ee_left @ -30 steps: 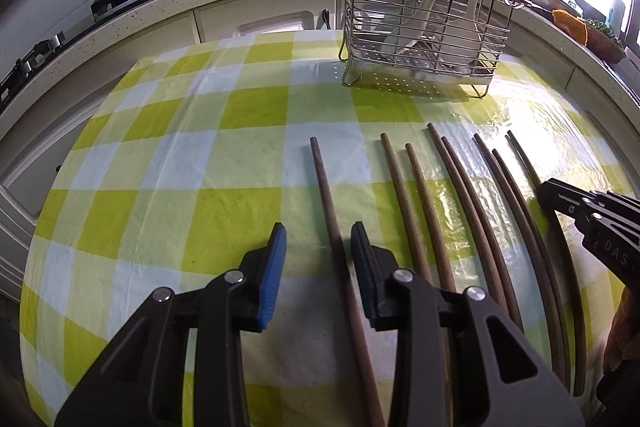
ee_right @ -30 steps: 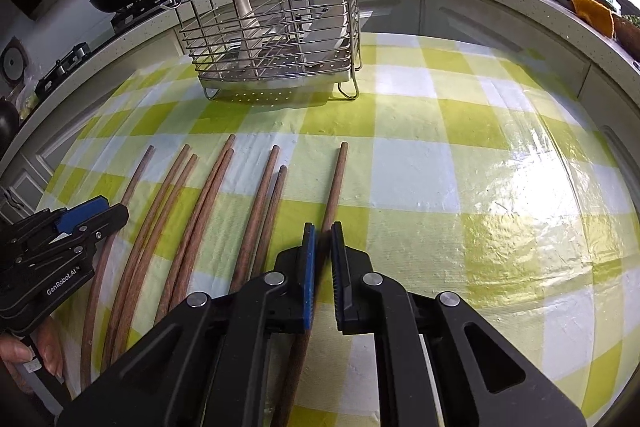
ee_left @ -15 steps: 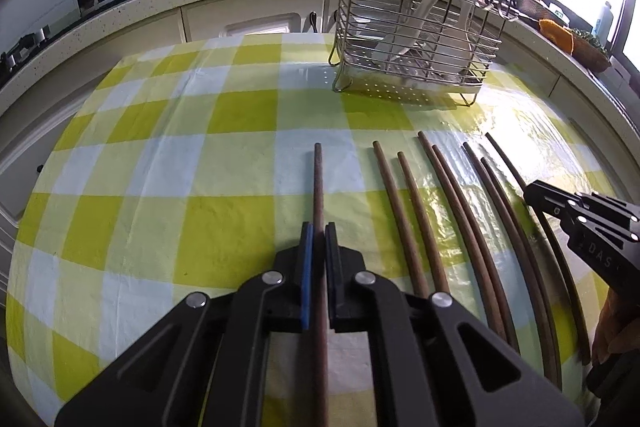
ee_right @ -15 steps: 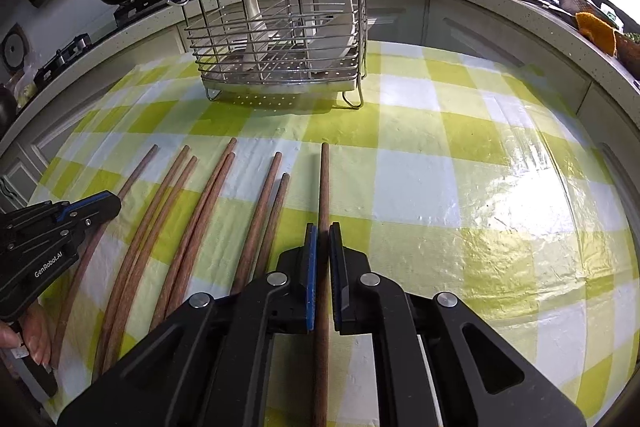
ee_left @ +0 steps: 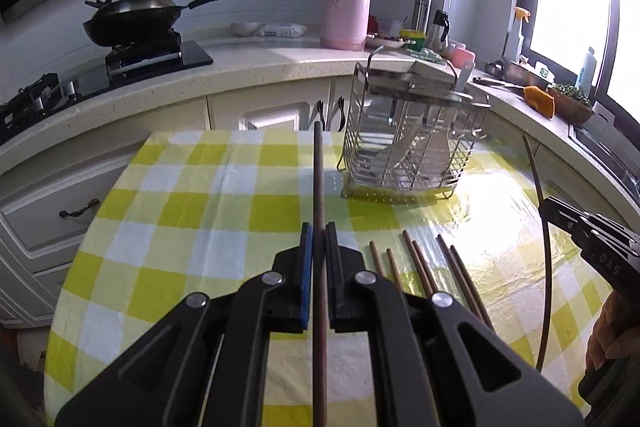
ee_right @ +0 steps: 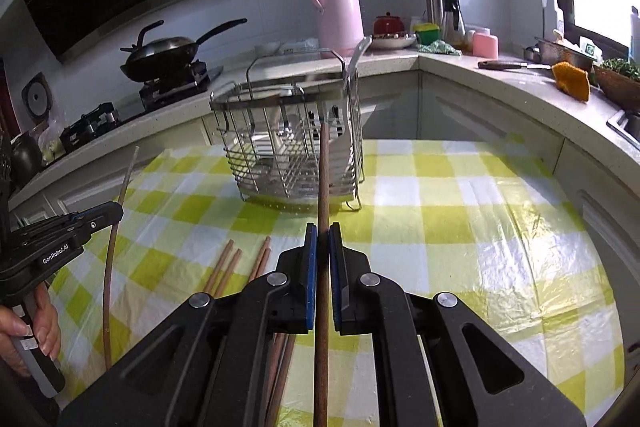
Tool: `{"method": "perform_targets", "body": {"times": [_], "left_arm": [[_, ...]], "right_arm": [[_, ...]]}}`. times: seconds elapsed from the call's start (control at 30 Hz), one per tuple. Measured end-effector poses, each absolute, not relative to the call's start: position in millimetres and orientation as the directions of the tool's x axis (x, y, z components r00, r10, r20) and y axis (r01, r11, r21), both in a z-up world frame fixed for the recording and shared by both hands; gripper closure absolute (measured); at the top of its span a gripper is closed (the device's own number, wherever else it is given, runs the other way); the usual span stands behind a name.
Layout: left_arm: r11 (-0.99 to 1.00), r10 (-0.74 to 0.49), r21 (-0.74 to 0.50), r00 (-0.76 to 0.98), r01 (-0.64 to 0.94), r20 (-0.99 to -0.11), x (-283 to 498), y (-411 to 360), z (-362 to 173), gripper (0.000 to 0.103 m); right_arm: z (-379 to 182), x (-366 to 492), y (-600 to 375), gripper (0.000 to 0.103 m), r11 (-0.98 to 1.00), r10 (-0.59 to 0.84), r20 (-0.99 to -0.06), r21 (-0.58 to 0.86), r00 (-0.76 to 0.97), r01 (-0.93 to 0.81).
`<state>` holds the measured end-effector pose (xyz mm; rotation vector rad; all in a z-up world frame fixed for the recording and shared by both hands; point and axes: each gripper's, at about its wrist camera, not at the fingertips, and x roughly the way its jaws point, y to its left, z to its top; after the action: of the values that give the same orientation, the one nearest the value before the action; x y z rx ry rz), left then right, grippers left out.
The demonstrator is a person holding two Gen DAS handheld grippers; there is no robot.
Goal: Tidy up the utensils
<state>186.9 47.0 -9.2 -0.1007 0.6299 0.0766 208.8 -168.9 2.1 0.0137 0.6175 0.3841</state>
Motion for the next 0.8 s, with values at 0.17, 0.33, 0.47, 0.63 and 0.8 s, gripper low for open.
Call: {"method": "perform_targets", "body": {"times": [0.17, 0.33, 0.47, 0.63, 0.8], "left_arm": [[0.993, 0.049, -0.064, 0.845, -0.098, -0.533, 175, 46, 20, 0.097], [0.994, 0.056, -0.057, 0.871, -0.096, -0.488, 163, 45, 40, 0.097], [0.995, 0.056, -0.052, 0.882, -0.09, -0.468, 155, 43, 47, 0.097], [0.996, 0.057, -0.042, 0.89, -0.085, -0.452, 147, 39, 50, 0.097], [0.996, 0.066, -0.023, 0.903, -0.083, -0.426, 141, 37, 51, 0.097]], "right_arm": [[29, 200, -172, 0.096, 0.93, 0.357, -0.505, 0.111, 0.785, -0.351], [48, 188, -175, 0.096, 0.93, 0.358, -0.464, 0.099, 0.81, -0.354], [60, 176, -175, 0.096, 0.927, 0.365, -0.435, 0.086, 0.823, -0.365], [68, 166, -174, 0.096, 0.926, 0.365, -0.417, 0.071, 0.833, -0.37], [67, 163, -174, 0.097, 0.929, 0.355, -0.413, 0.06, 0.839, -0.364]]}}
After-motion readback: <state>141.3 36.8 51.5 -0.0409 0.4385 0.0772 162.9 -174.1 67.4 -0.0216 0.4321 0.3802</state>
